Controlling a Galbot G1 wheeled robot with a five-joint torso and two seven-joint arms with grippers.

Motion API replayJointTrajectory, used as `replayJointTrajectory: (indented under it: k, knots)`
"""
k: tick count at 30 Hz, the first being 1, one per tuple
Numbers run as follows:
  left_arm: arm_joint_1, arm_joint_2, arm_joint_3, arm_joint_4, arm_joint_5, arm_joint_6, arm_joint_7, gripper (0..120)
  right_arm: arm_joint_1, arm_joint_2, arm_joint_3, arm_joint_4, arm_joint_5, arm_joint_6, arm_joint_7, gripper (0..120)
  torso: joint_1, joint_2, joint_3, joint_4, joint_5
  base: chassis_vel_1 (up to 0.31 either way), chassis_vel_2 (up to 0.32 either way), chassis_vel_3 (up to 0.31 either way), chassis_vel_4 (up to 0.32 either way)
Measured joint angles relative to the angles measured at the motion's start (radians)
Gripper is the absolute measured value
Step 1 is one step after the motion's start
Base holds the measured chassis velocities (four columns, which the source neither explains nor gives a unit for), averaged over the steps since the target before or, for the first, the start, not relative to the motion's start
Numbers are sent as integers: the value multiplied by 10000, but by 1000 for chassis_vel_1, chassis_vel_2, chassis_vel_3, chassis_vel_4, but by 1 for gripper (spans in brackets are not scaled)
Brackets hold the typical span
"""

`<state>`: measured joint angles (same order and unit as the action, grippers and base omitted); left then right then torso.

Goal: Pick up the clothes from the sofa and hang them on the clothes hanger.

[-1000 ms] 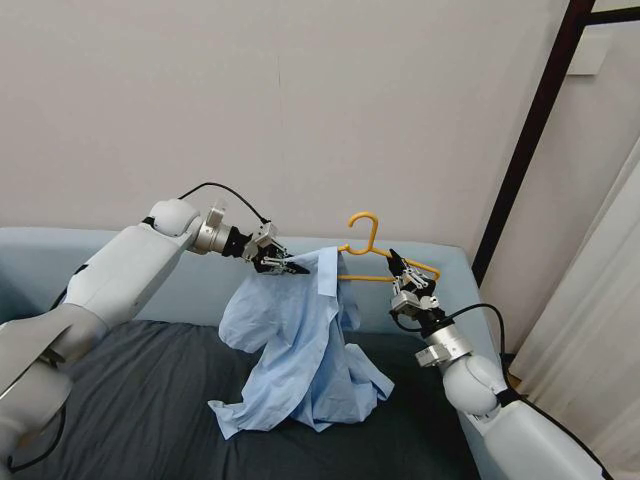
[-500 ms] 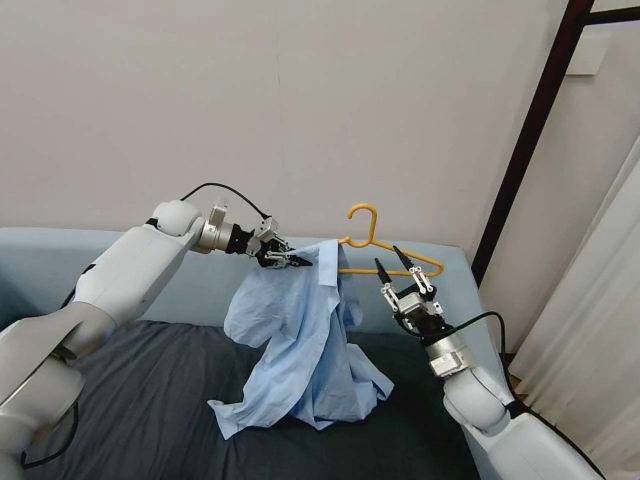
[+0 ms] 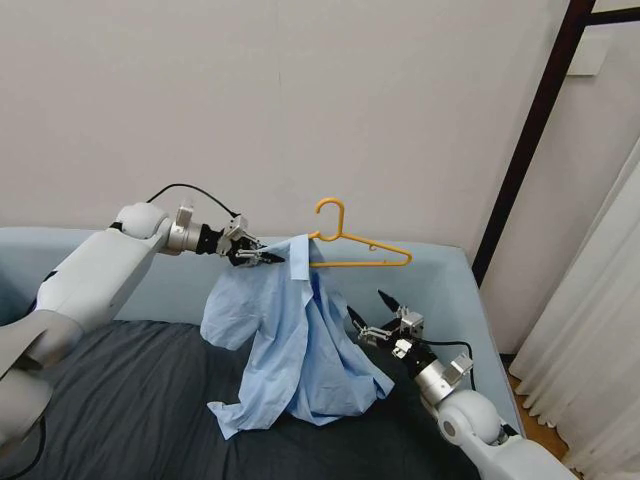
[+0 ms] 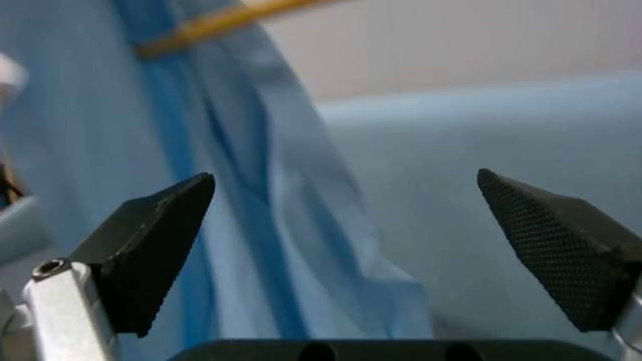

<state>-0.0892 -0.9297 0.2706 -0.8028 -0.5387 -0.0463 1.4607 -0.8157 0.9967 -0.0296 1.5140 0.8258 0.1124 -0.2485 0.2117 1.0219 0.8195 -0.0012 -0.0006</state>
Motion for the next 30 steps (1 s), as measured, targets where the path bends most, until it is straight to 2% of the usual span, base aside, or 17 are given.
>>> replayJointTrajectory:
  k: [4, 8, 11, 14, 18, 21, 22, 25, 26, 28, 30]
  knots:
    - [573, 112, -813, 77, 701, -104, 293, 7, 358, 334, -256, -929, -429, -1071, 582, 100, 1, 0, 1, -1, 0, 0, 0, 0, 0]
    - [1011, 235, -1302, 174, 1185, -326, 421, 7, 657, 620, -493, -1493, -836, -1590, 1066, 100, 0, 0, 0, 0, -1, 0, 0, 0, 0]
    - [1783, 258, -2056, 354, 1679, -648, 393, 7, 1001, 996, -785, -2182, -1912, -2399, 2017, 100, 1, 0, 1, 4, -6, 0, 0, 0, 0]
    - [2127, 214, -2426, 424, 1763, -788, 279, 7, 1258, 1236, -980, -2754, -2394, -2523, 2085, 100, 1, -1, 1, 0, -2, 0, 0, 0, 0]
    - [2388, 169, -2637, 424, 1753, -899, 171, 7, 1810, 1671, -1166, -3990, -2962, -2464, 1692, 100, 0, 0, 1, -1, -3, 0, 0, 0, 0]
    - [2521, 167, -2663, 299, 1701, -913, 152, 7, 2500, 2331, -1166, -5714, -3850, -1833, 566, 100, 1, 0, 1, -1, -1, 0, 0, 0, 0]
    - [2521, 167, -2663, 299, 1701, -913, 152, 7, 2500, 2331, -1166, -5714, -3850, -1833, 566, 100, 1, 0, 1, -1, -1, 0, 0, 0, 0]
    - [2542, 179, -2664, 199, 1665, -913, 145, 7, 3013, 2980, -956, -6947, -4352, -1041, -752, 100, 1, -1, 1, -1, 1, 0, 0, 0, 0]
    - [2542, 179, -2664, 199, 1665, -913, 145, 7, 3013, 2980, -956, -6947, -4352, -1041, -752, 100, 1, -1, 1, -1, 1, 0, 0, 0, 0]
    - [2570, 243, -2664, 91, 1605, -907, 125, 7, 3361, 3511, -752, -7813, -4656, -484, -1462, 100, 1, -1, 1, 1, -1, 0, 0, 0, 0]
    - [2596, 295, -2664, 14, 1550, -895, 111, 7, 3509, 3819, -688, -8155, -4826, -348, -1600, 100, 1, -1, 2, 3, -1, 0, 0, 0, 0]
